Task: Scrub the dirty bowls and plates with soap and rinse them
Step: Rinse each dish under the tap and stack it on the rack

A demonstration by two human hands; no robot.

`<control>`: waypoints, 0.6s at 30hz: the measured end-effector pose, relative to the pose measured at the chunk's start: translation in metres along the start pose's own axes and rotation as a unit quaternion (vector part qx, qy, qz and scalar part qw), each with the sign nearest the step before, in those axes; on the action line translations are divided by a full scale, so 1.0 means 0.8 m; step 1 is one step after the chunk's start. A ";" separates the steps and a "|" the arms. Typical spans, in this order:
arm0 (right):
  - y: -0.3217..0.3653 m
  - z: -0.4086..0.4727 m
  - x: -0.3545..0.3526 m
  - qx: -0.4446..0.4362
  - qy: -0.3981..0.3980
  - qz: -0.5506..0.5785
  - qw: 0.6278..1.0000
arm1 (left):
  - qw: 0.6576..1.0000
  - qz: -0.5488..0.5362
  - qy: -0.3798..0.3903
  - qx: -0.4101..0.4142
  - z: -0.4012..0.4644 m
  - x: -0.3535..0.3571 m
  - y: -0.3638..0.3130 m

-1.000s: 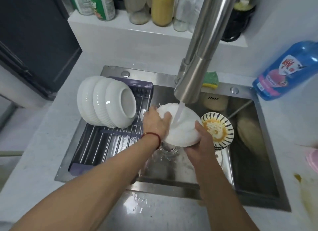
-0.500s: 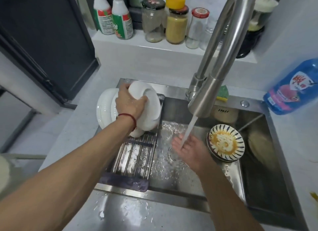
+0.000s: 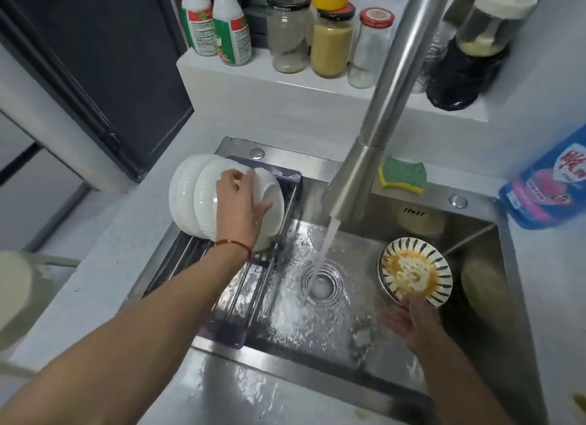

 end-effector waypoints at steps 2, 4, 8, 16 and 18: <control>0.013 0.019 -0.025 -0.013 -0.026 0.030 0.999 | 0.993 0.109 -0.005 0.053 -0.007 -0.010 -0.001; 0.023 0.031 -0.038 -0.008 -0.037 0.018 0.999 | 0.983 0.163 0.001 0.078 -0.023 -0.012 -0.007; 0.038 0.038 -0.045 0.000 -0.074 0.016 0.997 | 0.987 0.114 -0.005 0.111 -0.070 -0.009 -0.035; 0.049 0.023 -0.041 0.051 -0.091 0.130 0.986 | 0.986 -0.075 0.143 -0.030 -0.166 0.093 -0.072; 0.052 0.028 -0.045 0.058 -0.071 0.137 0.986 | 0.975 -0.111 0.170 -0.095 -0.179 0.113 -0.066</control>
Point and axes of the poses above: each hand's wrist, its own z-axis towards the middle knuckle, its own x-axis out of the palm, y = z × x, the point moved 9 cm from there along z, towards the middle knuckle, and after that the axes turned 15 degrees about x, right-handed, at the moved point
